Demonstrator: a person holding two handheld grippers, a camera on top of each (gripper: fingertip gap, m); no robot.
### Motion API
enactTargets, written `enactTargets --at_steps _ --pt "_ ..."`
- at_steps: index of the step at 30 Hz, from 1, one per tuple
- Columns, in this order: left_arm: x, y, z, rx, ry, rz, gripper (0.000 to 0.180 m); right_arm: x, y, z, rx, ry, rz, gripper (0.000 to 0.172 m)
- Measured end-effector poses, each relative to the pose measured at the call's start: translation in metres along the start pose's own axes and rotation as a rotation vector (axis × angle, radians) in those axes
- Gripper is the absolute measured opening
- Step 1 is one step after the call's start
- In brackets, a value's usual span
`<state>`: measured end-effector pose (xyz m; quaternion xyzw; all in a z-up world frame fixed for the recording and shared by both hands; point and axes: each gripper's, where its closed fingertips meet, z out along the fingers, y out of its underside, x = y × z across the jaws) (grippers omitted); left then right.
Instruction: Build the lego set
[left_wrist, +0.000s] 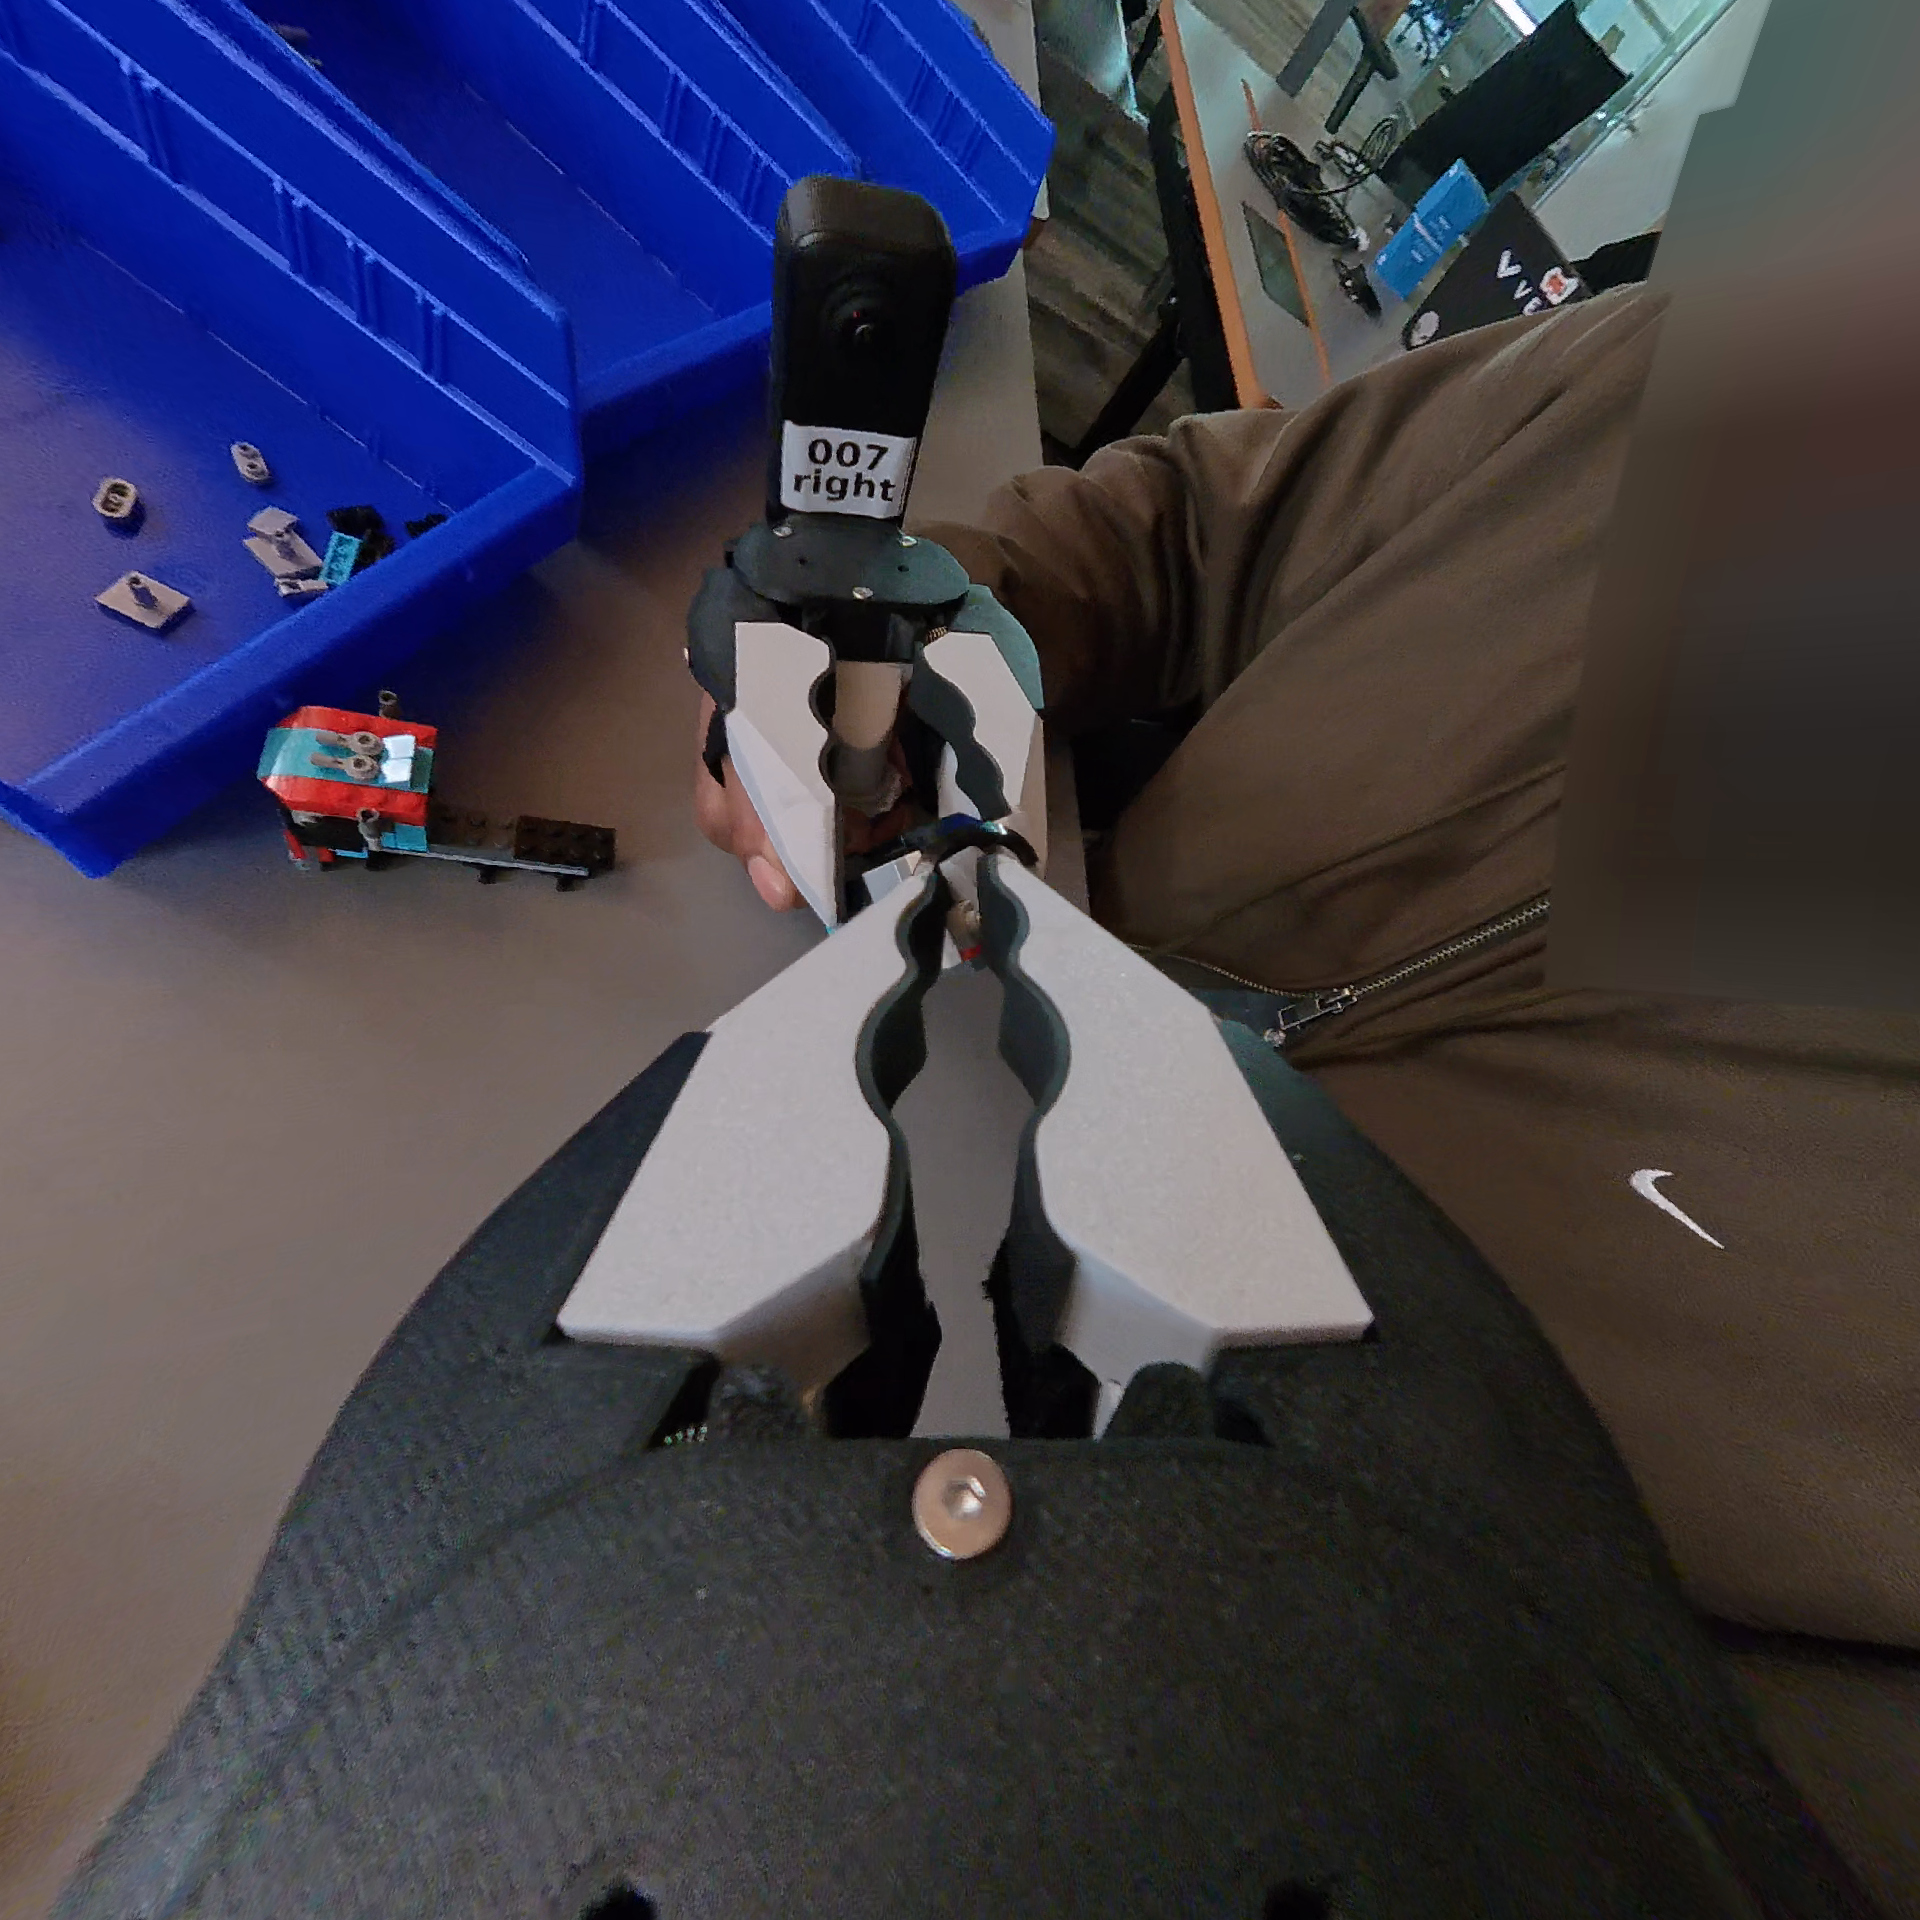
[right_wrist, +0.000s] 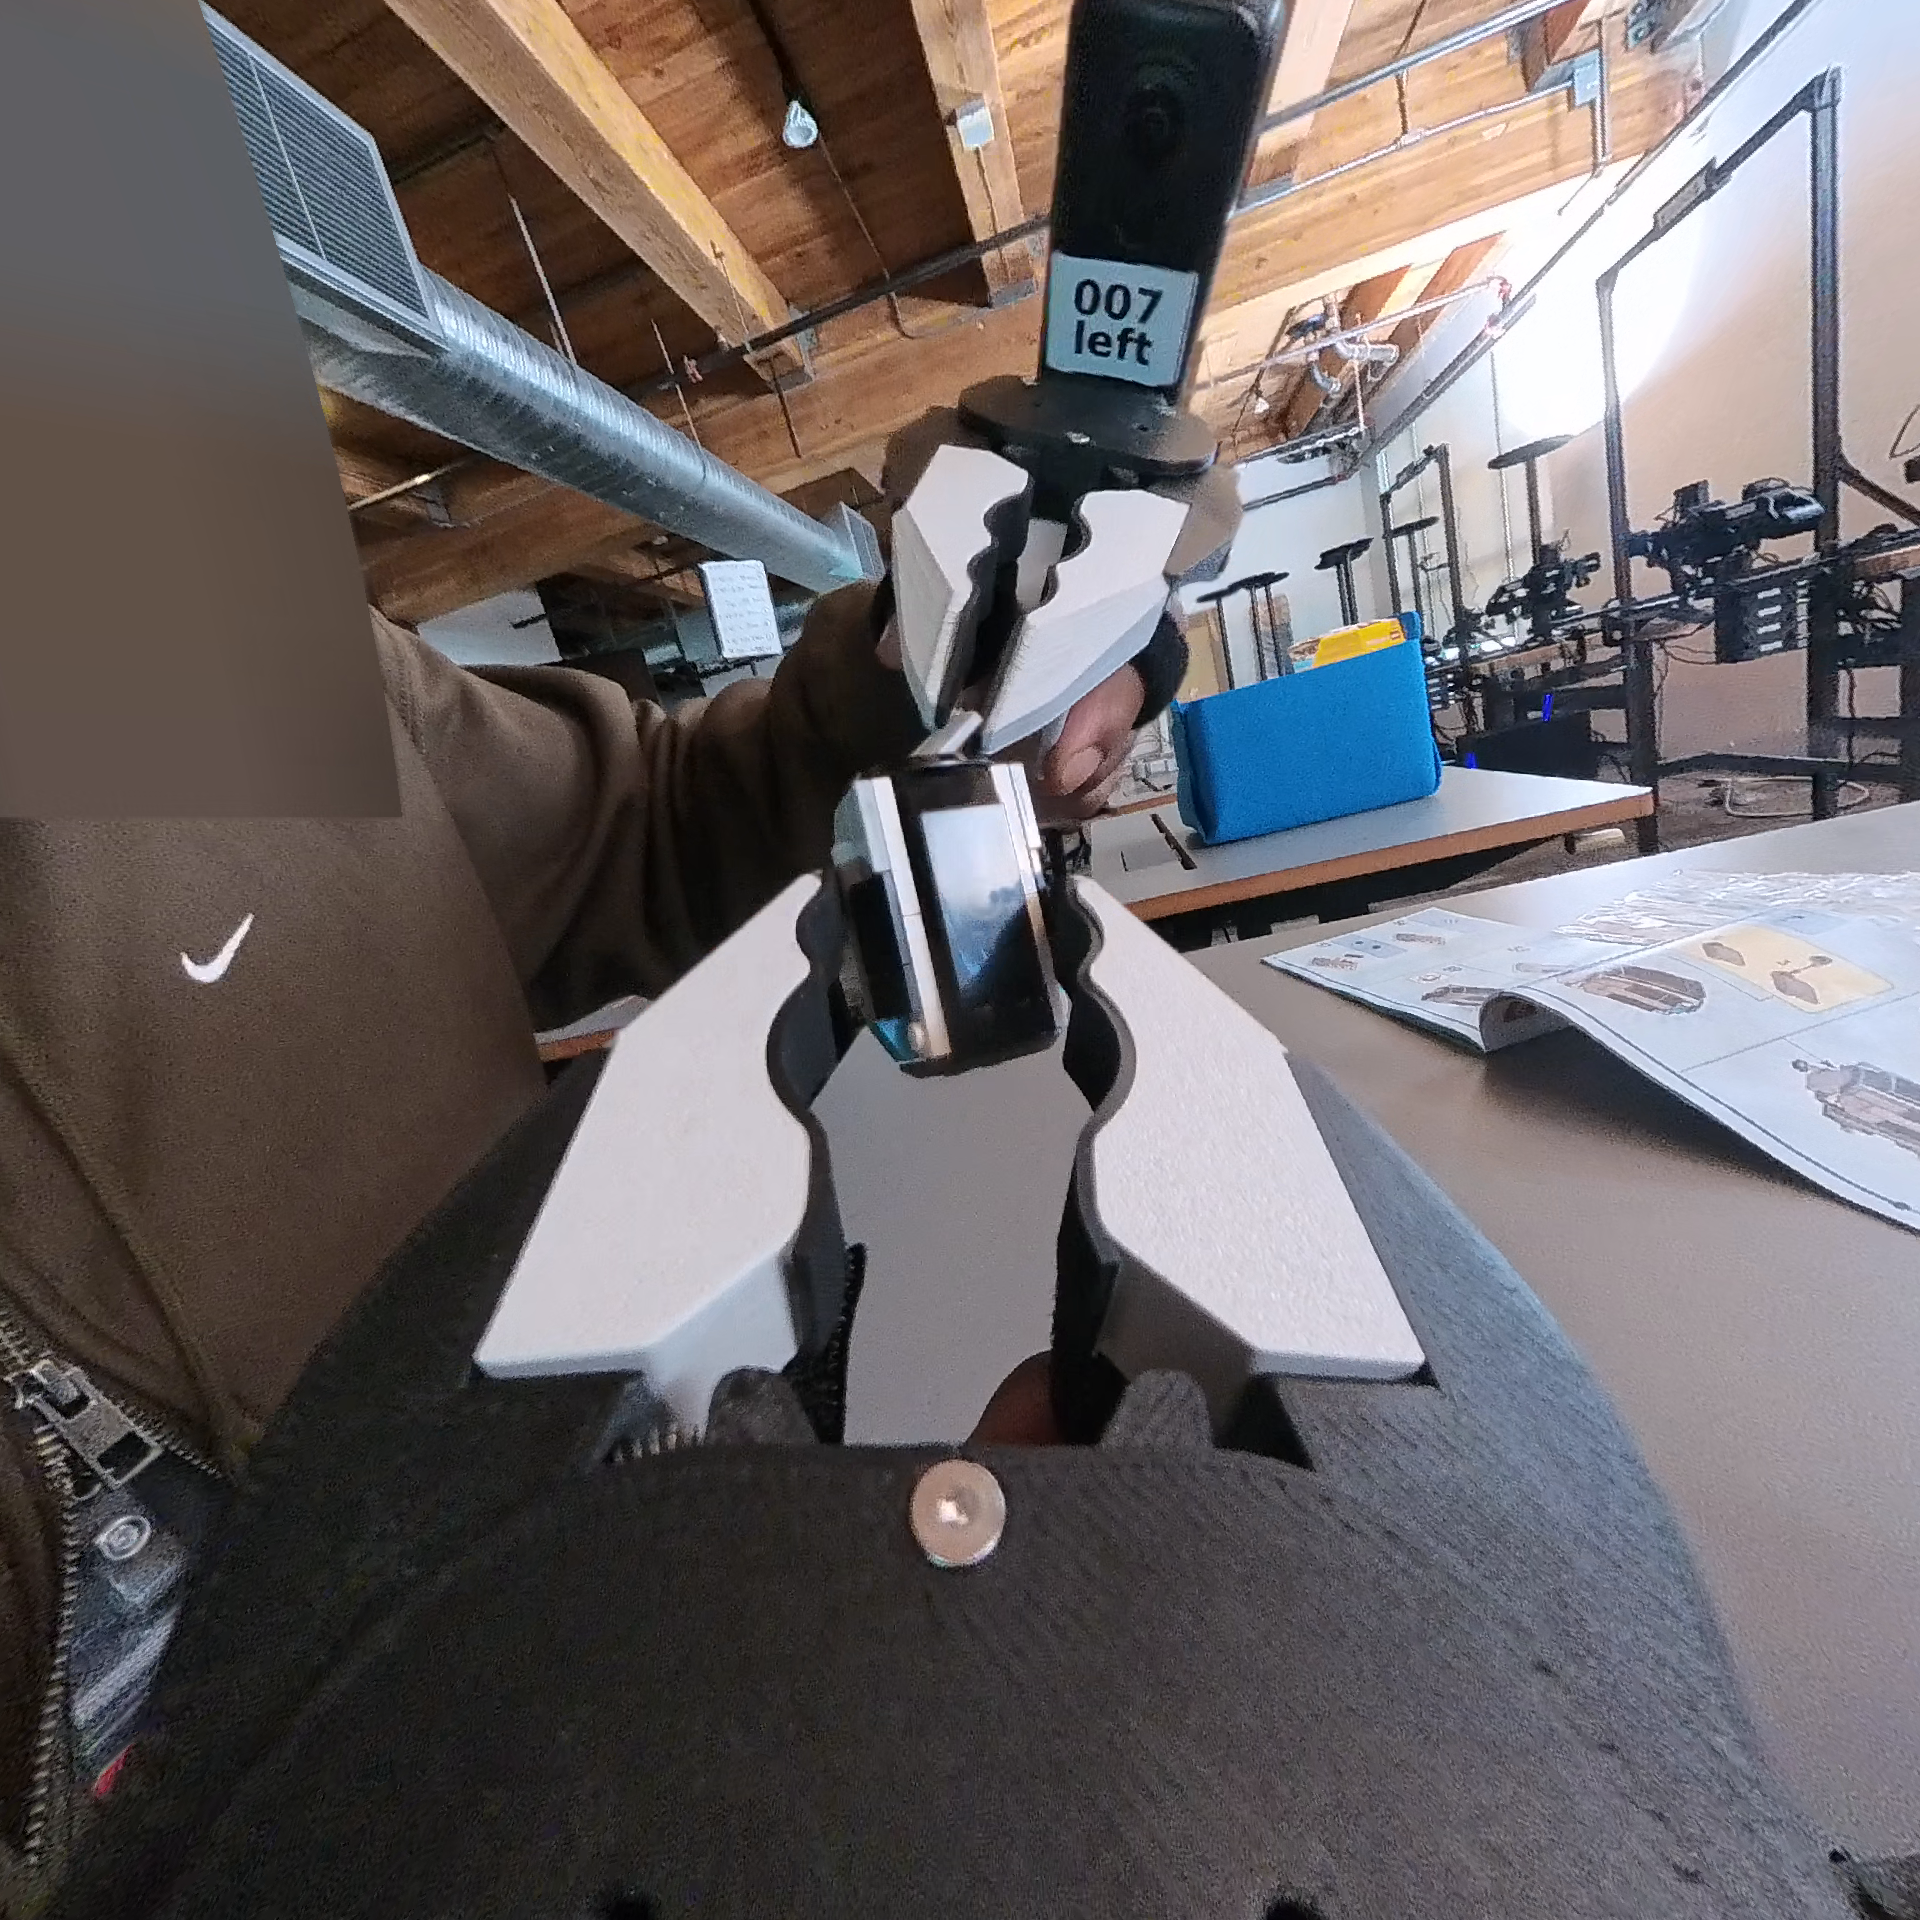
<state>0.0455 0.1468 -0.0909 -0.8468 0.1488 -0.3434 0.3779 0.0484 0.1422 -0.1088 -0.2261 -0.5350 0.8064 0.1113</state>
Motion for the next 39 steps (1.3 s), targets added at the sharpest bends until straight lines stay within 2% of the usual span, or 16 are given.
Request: enactTargets --at_steps 14,30,39 --pt "0.000 -0.027 0.004 0.122 -0.134 0.028 0.007 0.000 -0.025 -0.009 0.147 -0.036 0.081 0.043" --pt "-0.005 -0.043 0.011 0.180 -0.216 0.022 0.007 0.001 -0.040 -0.013 0.233 -0.079 0.158 0.042" --pt "-0.005 -0.048 0.016 0.164 -0.319 0.066 0.006 0.004 -0.041 -0.017 0.253 -0.075 0.171 0.042"
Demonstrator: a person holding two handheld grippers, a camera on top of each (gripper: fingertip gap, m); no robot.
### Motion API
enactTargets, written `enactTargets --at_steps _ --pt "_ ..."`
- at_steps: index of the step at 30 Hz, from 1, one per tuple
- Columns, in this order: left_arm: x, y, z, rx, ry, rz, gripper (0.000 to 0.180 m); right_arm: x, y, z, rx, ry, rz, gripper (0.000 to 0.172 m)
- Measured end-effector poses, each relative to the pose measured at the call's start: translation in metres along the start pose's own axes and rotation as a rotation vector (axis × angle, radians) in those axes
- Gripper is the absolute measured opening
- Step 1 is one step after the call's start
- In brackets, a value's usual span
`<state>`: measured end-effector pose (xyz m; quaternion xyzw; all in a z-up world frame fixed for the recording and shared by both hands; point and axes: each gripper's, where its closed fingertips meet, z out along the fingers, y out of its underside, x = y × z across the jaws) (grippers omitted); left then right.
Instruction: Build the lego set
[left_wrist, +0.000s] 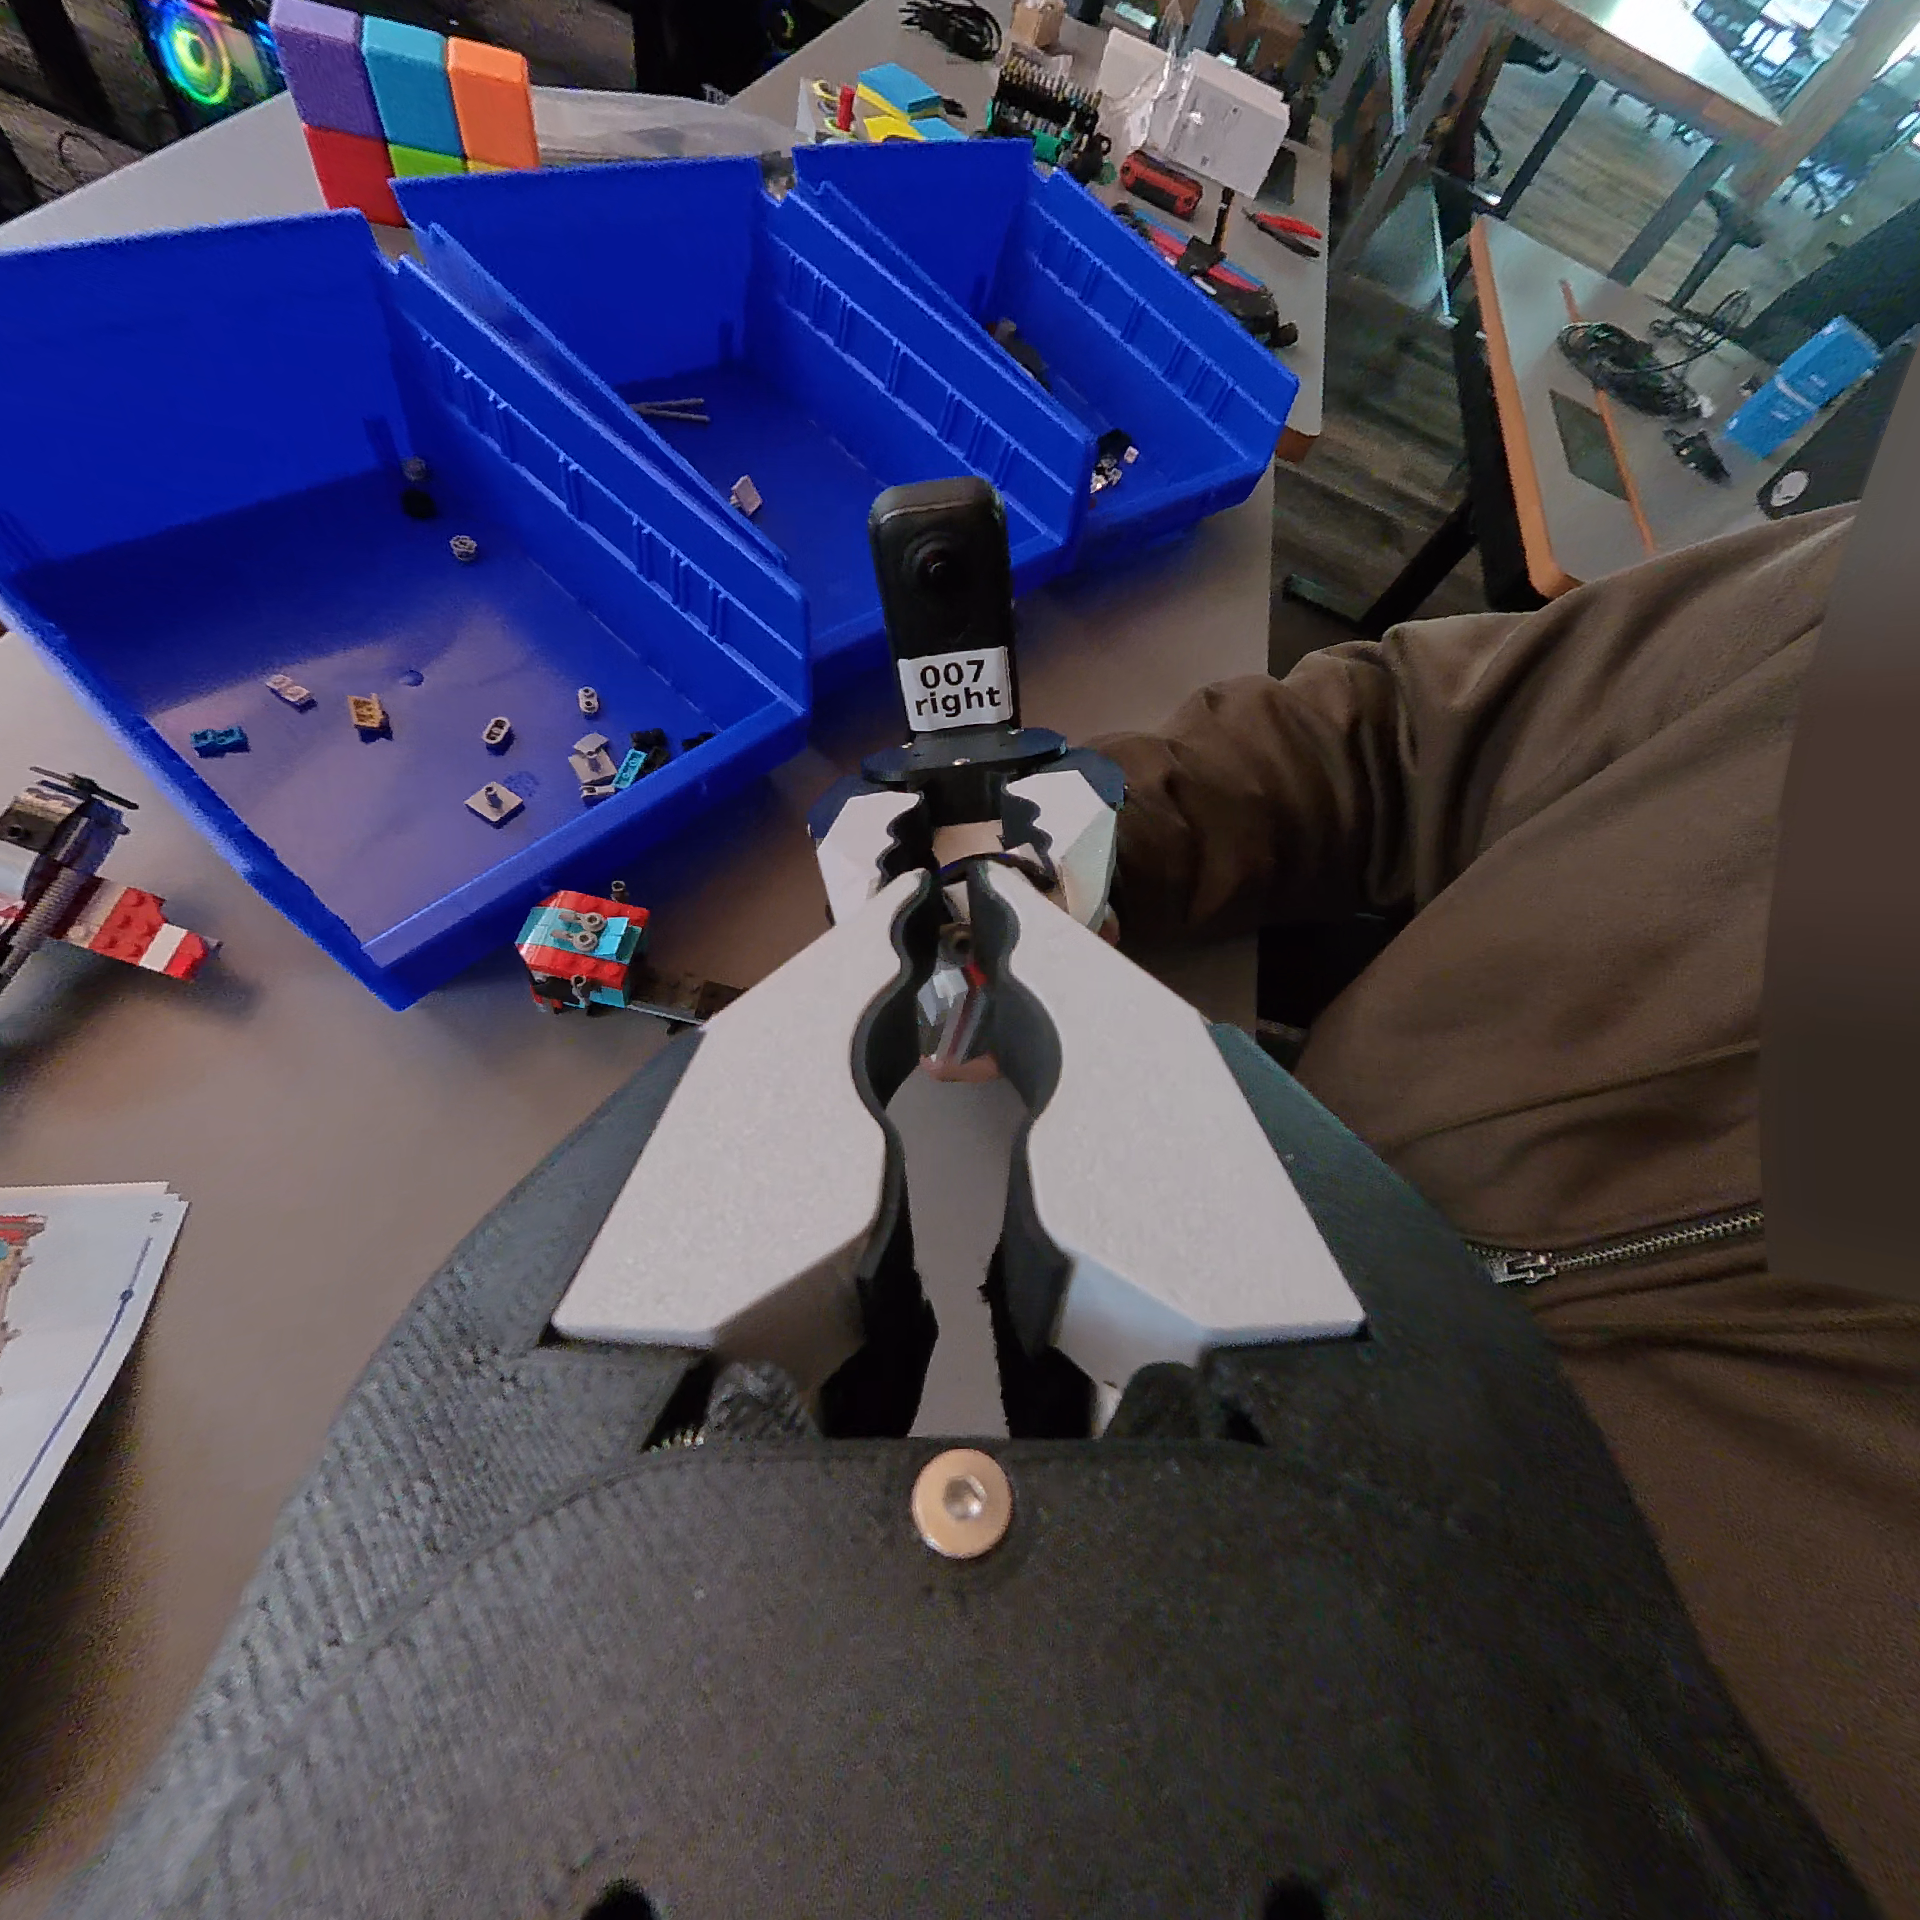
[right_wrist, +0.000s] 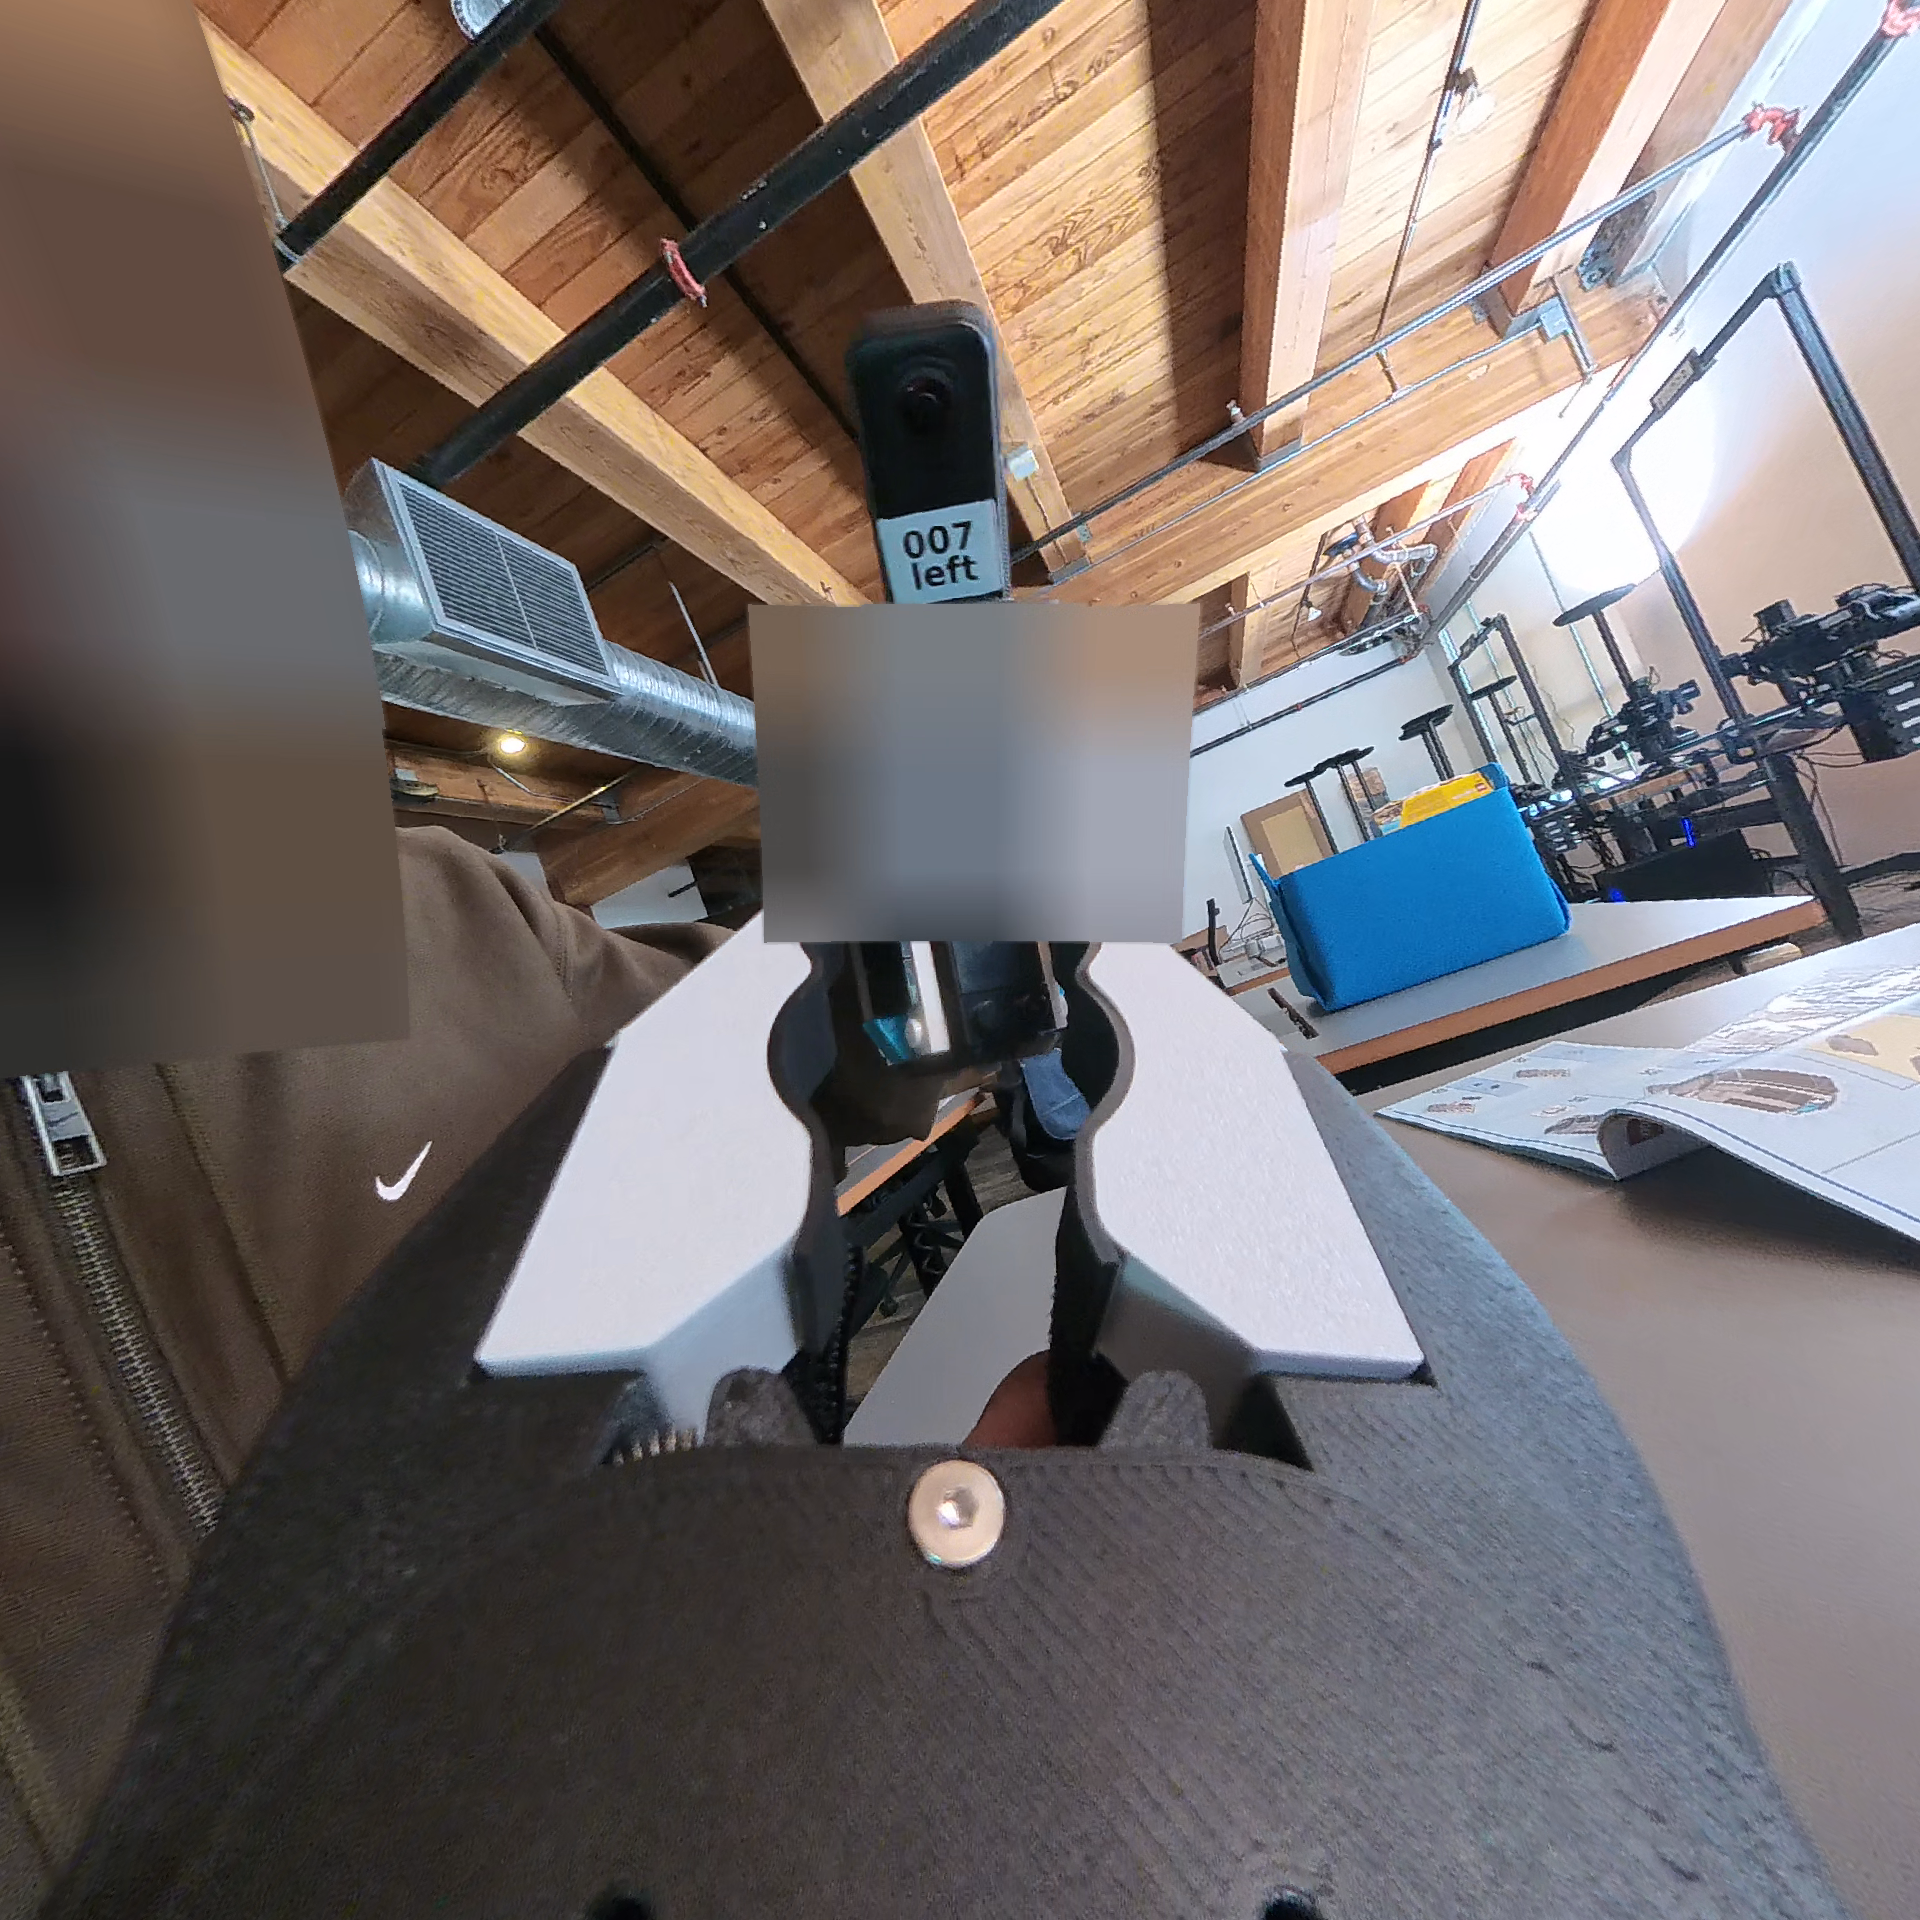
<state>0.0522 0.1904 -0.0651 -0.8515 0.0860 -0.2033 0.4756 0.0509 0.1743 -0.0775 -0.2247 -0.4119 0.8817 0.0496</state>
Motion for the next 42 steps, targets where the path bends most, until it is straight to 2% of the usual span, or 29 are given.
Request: enactTargets --at_steps 8,42 --pt "-0.0021 -0.0001 -0.0002 -0.014 -0.059 0.020 0.005 -0.0019 -0.0011 -0.0016 0.006 0.003 -0.002 0.042" --pt "0.0004 -0.0038 0.0010 -0.014 -0.094 0.052 0.008 -0.0034 -0.0042 -0.0040 0.021 -0.010 0.004 0.042"
